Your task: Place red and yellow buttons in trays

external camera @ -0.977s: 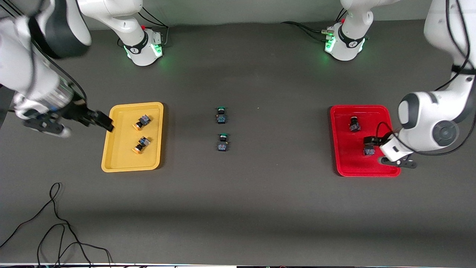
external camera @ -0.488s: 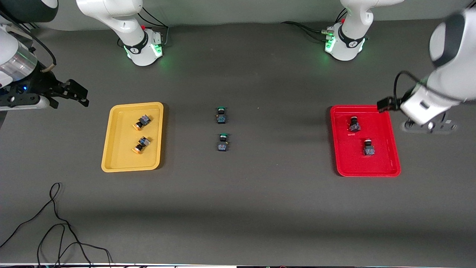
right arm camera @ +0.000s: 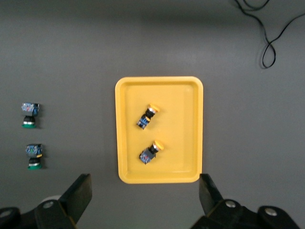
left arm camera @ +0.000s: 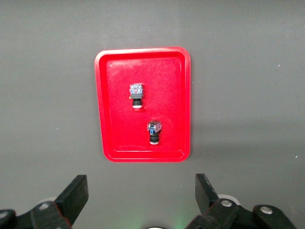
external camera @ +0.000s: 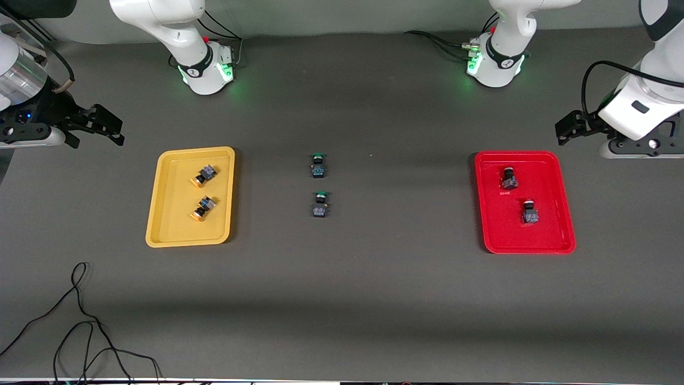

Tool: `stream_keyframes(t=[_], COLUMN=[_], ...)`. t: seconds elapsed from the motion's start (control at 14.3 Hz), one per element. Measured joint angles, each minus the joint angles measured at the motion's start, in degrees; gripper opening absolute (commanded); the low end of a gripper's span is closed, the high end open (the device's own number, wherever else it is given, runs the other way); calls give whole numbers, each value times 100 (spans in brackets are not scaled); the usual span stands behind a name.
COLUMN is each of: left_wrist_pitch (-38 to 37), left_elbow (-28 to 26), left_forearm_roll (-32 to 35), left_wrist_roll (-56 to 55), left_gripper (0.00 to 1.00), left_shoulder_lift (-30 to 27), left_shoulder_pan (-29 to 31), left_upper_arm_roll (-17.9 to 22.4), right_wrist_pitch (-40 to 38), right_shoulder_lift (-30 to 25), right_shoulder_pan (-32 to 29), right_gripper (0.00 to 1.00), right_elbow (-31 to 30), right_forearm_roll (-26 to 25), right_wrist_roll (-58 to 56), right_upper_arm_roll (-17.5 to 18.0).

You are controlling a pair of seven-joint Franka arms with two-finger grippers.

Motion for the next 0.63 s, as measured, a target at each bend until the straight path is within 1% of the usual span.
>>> stream_keyframes(t=[0.21,0.49,0.56,0.63], left_wrist_pitch=[40,34,33,33], left_elbow=[80,242,263,268], left_forearm_roll=[0,1,1,1], left_wrist_roll=[0,42,95,135], left_gripper=[100,100,100,100], left_shoulder_lift=[66,191,210,220], left_shoulder_pan=[12,91,58,-63], left_upper_arm_roll=[14,36,103,254], right_wrist_pitch=[-46,-33,-34,-34], right_shoulder_lift=[50,151,163,166], right_shoulder_pan=[96,40,39,40], right_gripper=[100,100,100,100], right_elbow=[18,71,89,90], right_forearm_roll=[20,177,185,187], right_wrist_roll=[69,69,69,69], right_upper_arm_roll=[1,-43,-54,-55])
